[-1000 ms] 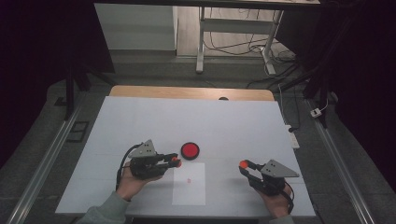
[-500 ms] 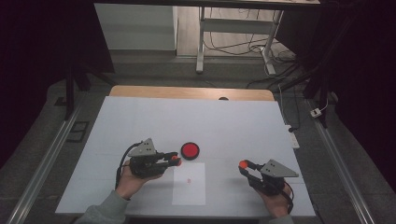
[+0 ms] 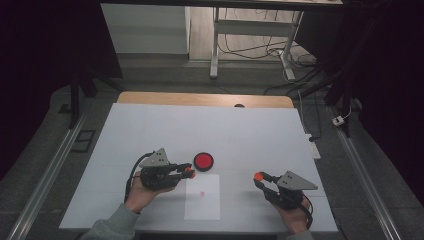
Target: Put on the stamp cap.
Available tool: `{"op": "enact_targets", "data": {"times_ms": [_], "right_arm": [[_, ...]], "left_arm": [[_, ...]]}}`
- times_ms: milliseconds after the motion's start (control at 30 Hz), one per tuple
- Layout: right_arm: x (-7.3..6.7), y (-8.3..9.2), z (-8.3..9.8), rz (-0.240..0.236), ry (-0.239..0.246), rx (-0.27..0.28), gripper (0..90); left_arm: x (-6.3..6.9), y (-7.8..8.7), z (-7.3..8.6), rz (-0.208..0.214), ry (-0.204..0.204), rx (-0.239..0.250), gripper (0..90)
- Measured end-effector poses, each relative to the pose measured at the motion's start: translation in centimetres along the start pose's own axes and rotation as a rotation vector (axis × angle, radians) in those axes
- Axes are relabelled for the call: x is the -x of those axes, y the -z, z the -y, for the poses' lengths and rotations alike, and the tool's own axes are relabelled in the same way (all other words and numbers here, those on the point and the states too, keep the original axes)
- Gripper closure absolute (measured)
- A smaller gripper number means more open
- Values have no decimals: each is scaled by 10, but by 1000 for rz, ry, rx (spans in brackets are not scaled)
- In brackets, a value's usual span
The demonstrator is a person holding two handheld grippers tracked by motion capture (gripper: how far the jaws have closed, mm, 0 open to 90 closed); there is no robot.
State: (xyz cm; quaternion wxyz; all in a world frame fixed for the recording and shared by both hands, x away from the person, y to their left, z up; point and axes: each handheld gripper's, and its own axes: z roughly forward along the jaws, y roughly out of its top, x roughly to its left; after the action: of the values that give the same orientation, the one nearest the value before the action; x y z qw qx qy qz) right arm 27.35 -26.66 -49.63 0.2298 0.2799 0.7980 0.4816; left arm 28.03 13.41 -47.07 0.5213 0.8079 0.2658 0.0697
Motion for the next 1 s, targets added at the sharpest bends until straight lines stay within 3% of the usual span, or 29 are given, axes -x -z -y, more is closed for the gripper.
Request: {"op": "enact_targets", "data": {"times_ms": [1000], "right_arm": [[-19, -13, -10, -67, 24, 9, 640]], "left_arm": [[4, -6, -2, 4, -8, -12, 727]]}}
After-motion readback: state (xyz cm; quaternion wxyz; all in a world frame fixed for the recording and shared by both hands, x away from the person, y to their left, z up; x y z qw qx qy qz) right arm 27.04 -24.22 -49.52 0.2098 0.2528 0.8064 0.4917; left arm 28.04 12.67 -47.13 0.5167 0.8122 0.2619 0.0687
